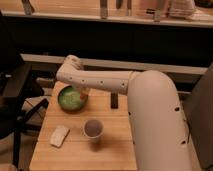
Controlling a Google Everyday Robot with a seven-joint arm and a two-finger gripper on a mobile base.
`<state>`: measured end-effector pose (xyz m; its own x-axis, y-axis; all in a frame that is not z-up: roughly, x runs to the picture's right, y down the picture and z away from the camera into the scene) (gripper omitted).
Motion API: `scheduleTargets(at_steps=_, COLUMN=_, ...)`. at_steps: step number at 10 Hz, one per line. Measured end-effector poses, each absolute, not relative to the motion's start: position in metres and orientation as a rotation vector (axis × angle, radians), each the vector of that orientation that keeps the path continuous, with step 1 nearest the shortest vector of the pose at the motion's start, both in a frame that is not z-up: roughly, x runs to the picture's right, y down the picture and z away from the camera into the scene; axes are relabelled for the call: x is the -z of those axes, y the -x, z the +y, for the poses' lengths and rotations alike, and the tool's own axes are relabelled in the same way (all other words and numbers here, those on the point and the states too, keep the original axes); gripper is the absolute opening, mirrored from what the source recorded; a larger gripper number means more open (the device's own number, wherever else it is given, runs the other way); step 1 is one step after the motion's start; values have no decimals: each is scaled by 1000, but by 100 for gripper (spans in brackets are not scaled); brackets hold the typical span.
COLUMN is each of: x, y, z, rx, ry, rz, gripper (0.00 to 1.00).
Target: Place the pepper in the ceramic bowl
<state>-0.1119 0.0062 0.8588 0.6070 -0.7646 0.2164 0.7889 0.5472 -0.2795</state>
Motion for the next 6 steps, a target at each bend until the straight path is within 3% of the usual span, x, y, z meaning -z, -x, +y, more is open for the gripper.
scheduleTargets(at_steps=3, x=-860, y=113, z=6, rx=921, ry=368, rz=-75, gripper=62)
scheduleTargets(at_steps=6, x=-862, y=112, z=5, rx=918, ry=365, rz=-72, gripper=80)
